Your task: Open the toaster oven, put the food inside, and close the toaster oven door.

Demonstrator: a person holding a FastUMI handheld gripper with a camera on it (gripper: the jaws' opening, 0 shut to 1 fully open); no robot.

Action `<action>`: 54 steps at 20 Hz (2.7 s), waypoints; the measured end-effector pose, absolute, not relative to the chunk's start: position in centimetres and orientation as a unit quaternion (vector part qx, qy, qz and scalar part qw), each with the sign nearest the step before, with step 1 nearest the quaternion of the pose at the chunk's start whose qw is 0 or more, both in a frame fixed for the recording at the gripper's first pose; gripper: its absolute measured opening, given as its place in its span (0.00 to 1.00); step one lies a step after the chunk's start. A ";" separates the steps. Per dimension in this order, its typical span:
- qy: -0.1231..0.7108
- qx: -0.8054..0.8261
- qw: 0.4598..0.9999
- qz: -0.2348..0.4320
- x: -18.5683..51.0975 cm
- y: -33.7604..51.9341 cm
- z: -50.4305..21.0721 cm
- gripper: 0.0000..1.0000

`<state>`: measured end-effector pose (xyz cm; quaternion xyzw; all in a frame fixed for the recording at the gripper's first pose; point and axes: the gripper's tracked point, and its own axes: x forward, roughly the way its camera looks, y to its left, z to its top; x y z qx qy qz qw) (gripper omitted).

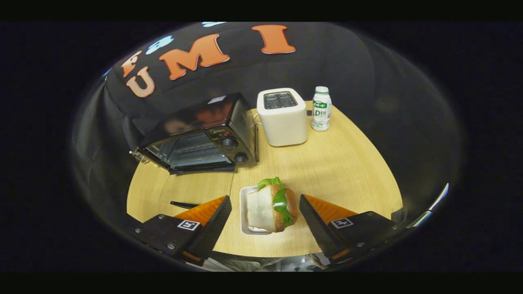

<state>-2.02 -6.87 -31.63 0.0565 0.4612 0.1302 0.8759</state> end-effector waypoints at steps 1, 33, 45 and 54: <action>0.474 0.055 0.870 0.127 -1.8 -7.3 -32.4 1.00; 0.391 0.414 0.809 0.146 -1.1 7.3 -29.3 0.32; 0.335 0.546 0.762 0.089 4.1 18.5 -33.2 0.32; 0.298 0.619 0.726 0.039 9.0 20.5 -34.5 0.34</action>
